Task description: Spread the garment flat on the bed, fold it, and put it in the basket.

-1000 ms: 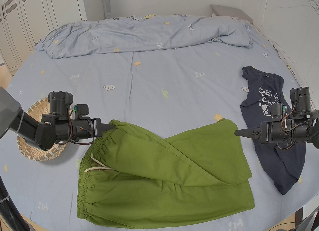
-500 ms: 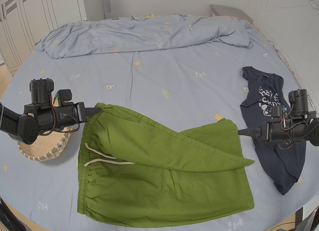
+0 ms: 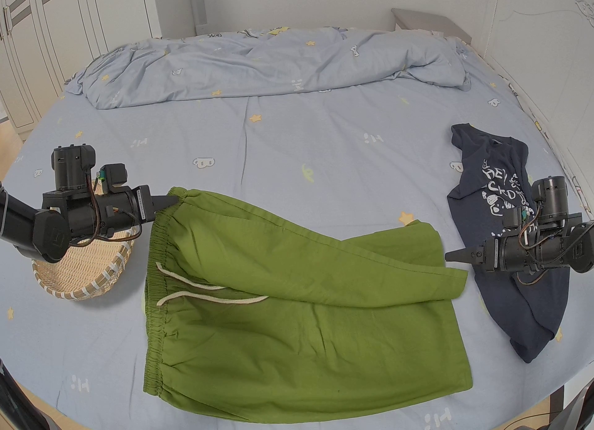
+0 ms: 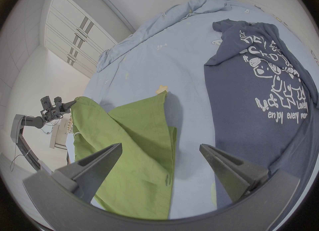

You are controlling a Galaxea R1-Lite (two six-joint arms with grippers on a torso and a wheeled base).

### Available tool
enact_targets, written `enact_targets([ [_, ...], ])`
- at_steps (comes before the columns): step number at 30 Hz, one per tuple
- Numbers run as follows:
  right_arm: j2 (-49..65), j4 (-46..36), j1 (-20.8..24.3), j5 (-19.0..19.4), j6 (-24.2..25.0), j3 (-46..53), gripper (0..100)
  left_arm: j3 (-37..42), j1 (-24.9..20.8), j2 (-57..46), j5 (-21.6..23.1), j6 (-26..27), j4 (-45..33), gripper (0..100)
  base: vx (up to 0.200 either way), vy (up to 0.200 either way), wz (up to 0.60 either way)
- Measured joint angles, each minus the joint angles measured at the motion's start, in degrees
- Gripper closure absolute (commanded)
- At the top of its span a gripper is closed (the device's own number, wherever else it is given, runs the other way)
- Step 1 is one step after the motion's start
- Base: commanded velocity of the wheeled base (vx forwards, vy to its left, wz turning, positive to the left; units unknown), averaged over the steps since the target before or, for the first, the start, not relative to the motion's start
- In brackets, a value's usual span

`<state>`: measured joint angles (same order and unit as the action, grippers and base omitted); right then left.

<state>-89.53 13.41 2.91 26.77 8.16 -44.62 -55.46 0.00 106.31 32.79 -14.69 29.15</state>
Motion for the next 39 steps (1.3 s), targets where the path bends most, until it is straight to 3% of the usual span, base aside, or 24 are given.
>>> enact_targets([
  [7, -1.0, 0.0, 0.3, 0.5, -2.1, 0.9, 0, -0.8, 0.7, 1.4, 0.0, -0.4, 0.0, 100, 0.0, 0.0, 0.0],
  [13, -1.4, 1.8, 0.5, 5.2, -2.9, 1.9, 0, -1.1, 0.9, 2.1, 0.0, -0.5, 0.0, 100, 0.0, 0.0, 0.0],
  [22, -3.1, 8.1, 1.4, 5.8, -2.8, 4.5, 0, -1.4, 1.3, 2.8, 0.0, -0.4, 0.0, 100, 0.0, 0.0, 0.0],
  [39, -4.0, 11.6, 2.1, 8.3, -2.6, 6.6, 0, -2.0, 1.8, 3.7, 0.0, -0.5, 0.0, 100, 0.0, 0.0, 0.0],
])
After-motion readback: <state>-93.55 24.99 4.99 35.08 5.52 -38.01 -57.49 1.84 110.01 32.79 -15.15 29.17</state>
